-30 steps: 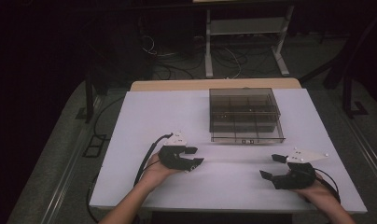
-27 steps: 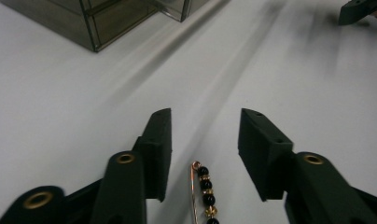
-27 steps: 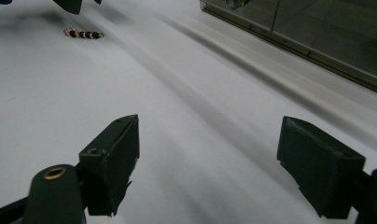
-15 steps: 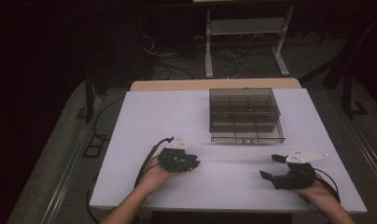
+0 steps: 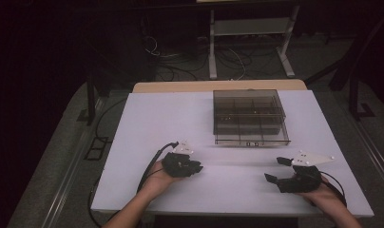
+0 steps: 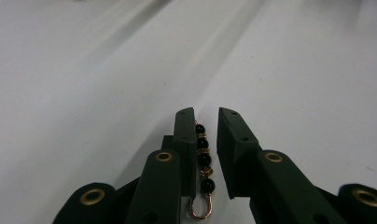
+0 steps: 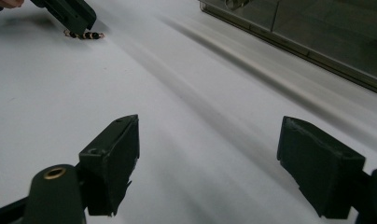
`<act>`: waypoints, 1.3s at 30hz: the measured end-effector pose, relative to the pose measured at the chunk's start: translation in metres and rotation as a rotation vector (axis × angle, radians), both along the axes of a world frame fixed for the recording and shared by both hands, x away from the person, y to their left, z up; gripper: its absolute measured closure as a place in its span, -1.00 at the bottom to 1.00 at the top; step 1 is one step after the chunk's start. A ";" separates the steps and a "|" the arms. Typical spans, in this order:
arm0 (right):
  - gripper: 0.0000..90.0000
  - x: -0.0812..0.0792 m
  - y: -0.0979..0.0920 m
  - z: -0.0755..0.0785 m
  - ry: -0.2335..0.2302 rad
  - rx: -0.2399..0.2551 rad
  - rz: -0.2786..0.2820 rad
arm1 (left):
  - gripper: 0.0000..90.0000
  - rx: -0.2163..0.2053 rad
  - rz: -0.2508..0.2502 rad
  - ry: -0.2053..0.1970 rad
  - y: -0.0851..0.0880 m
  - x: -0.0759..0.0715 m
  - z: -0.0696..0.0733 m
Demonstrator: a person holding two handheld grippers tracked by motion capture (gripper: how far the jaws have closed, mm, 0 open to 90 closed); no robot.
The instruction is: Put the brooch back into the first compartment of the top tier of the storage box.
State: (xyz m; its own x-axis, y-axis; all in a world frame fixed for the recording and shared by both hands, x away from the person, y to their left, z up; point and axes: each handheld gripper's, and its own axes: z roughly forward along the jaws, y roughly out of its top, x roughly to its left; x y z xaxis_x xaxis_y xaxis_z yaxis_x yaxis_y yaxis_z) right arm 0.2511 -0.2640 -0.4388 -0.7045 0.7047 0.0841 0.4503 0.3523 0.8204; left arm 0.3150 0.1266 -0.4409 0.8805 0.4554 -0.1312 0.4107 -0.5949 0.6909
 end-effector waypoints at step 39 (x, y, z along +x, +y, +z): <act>-0.55 0.000 0.000 0.000 -0.002 0.005 -0.004 | 0.84 0.029 -0.012 -0.085 -0.003 -0.006 0.005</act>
